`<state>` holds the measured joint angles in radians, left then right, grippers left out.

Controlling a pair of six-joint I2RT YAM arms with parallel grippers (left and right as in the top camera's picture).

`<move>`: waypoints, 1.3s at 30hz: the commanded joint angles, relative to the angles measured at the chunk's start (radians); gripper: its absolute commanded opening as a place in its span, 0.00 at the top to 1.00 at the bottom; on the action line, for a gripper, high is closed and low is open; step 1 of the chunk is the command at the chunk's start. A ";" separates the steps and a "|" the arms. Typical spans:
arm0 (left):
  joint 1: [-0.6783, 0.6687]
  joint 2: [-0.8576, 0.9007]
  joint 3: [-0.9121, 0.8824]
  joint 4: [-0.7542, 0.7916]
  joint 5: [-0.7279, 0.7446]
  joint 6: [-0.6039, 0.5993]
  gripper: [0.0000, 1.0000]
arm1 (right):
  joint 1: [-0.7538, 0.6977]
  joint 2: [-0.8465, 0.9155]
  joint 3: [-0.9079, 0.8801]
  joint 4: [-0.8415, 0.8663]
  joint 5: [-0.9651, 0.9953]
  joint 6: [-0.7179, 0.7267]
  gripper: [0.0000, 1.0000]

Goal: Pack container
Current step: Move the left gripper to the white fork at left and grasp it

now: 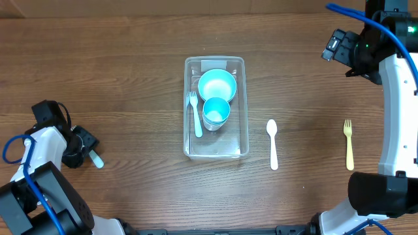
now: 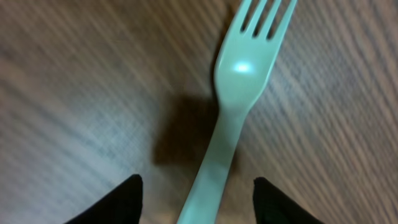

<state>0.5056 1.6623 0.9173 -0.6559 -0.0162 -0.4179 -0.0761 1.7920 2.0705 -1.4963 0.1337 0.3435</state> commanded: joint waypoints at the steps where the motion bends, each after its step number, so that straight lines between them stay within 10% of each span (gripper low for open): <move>1: 0.002 -0.011 -0.017 0.057 0.043 0.049 0.39 | 0.001 -0.008 0.005 0.002 0.000 0.005 0.00; 25: -0.009 0.079 -0.034 0.124 -0.009 0.048 0.53 | 0.001 -0.008 0.005 0.002 0.000 0.005 0.00; 39: -0.009 0.091 0.120 -0.009 0.143 0.083 0.86 | 0.001 -0.008 0.005 0.002 0.000 0.005 0.00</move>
<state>0.5037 1.7409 0.9611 -0.6250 0.0826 -0.3622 -0.0761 1.7920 2.0705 -1.4971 0.1337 0.3431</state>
